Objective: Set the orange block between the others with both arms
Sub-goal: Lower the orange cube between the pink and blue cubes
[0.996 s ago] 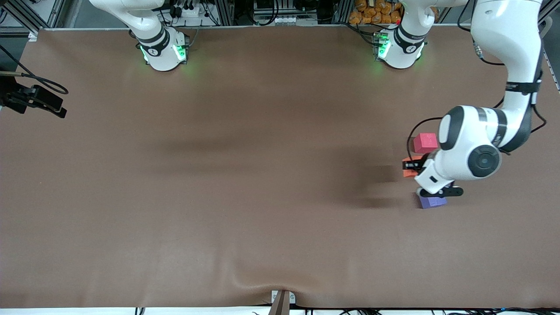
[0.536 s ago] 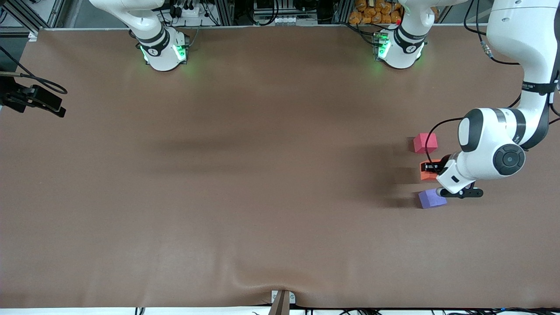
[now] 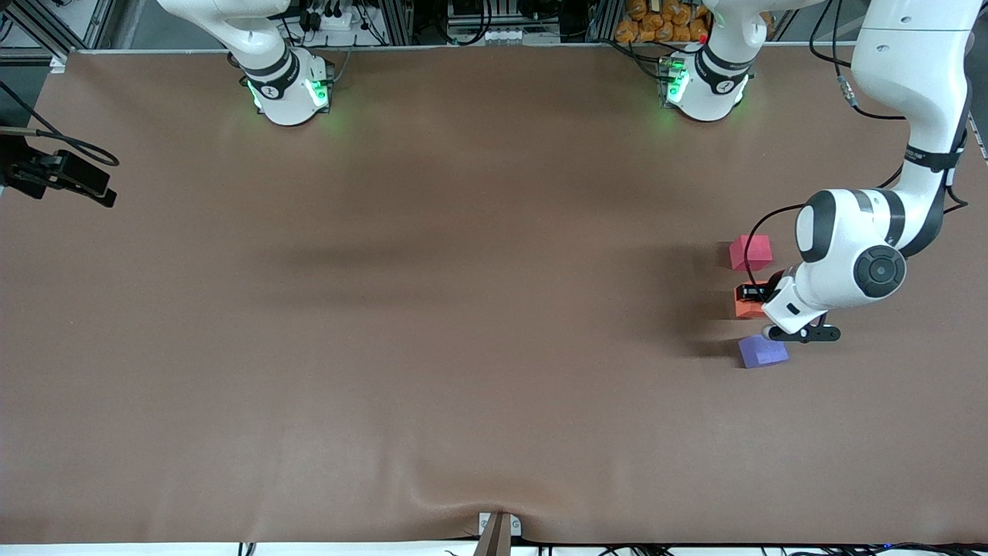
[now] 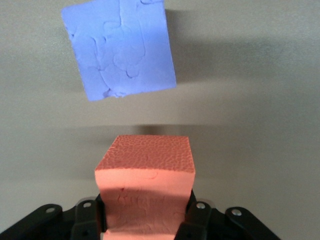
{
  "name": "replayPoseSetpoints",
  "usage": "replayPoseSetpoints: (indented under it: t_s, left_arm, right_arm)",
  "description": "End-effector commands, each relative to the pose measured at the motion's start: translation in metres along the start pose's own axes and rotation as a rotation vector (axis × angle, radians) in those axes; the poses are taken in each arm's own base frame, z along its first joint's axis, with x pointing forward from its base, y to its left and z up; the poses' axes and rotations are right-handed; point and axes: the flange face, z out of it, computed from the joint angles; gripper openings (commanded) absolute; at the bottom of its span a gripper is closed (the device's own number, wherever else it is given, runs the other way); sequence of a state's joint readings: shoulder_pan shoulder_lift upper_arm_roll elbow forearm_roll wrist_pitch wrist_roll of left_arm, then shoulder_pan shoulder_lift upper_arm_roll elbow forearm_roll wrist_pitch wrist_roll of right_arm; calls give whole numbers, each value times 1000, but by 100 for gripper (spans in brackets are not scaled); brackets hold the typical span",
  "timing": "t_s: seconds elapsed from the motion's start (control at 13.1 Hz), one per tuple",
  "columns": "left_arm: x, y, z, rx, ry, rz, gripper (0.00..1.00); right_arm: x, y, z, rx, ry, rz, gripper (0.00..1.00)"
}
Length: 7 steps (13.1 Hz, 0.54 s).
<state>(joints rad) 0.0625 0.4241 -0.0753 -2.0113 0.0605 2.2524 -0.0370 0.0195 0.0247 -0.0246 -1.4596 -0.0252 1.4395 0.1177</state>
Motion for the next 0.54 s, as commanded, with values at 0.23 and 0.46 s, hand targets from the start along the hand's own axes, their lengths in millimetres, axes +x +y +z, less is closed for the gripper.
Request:
replayPoseSetpoints:
  t_s: [0.23, 0.46]
  left_arm:
    - [-11, -14, 16, 4, 18, -2, 33]
    - [-13, -13, 21, 3, 33, -1, 33]
  right_arm:
    - [-1, -2, -1, -23, -1, 14, 100]
    - [1, -2, 1, -23, -6, 12, 100]
